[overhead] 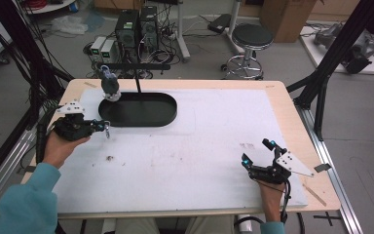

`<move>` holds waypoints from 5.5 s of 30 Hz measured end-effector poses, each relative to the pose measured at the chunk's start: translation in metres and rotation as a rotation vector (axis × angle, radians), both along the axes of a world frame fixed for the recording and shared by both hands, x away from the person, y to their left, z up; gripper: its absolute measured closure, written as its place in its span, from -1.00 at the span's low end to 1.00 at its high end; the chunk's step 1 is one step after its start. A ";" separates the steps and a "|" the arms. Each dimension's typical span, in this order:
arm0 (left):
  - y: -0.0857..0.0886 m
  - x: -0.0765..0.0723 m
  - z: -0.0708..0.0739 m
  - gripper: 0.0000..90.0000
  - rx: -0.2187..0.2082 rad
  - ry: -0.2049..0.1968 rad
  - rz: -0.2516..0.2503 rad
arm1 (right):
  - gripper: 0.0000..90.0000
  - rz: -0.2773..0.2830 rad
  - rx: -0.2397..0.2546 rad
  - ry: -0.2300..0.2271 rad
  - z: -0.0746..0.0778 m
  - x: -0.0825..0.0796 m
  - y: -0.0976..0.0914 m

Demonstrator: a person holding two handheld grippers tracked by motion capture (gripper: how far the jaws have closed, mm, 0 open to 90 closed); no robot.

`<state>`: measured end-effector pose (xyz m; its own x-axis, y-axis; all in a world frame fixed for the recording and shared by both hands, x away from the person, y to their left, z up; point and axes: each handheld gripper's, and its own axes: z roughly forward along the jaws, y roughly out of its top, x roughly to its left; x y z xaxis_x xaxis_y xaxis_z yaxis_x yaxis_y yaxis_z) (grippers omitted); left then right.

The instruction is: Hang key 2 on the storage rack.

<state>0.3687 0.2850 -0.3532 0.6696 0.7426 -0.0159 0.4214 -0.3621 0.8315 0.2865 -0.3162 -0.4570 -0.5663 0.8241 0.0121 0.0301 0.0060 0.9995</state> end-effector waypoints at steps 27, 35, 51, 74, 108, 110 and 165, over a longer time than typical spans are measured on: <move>-0.024 0.052 0.070 0.96 0.007 -0.080 -0.022 | -0.94 0.002 0.001 -0.002 0.000 0.000 0.000; -0.029 0.072 0.084 0.96 0.019 -0.083 -0.013 | -0.94 0.000 0.002 -0.005 0.000 0.000 -0.001; -0.043 0.106 0.099 0.96 0.045 -0.083 0.002 | -0.94 -0.001 -0.003 -0.008 0.000 0.000 -0.001; -0.048 0.130 0.093 0.96 0.098 -0.022 0.011 | -0.94 -0.001 0.001 -0.002 0.000 0.000 0.000; -0.040 0.145 0.082 0.96 0.100 -0.013 0.033 | -0.94 -0.001 -0.002 -0.004 0.000 0.000 0.000; -0.039 0.146 0.081 0.96 0.095 -0.016 0.033 | -0.94 -0.002 -0.003 -0.001 0.000 0.000 0.000; -0.029 0.150 0.088 -0.07 0.042 -0.055 0.095 | -0.94 0.000 -0.010 -0.002 0.000 0.000 0.001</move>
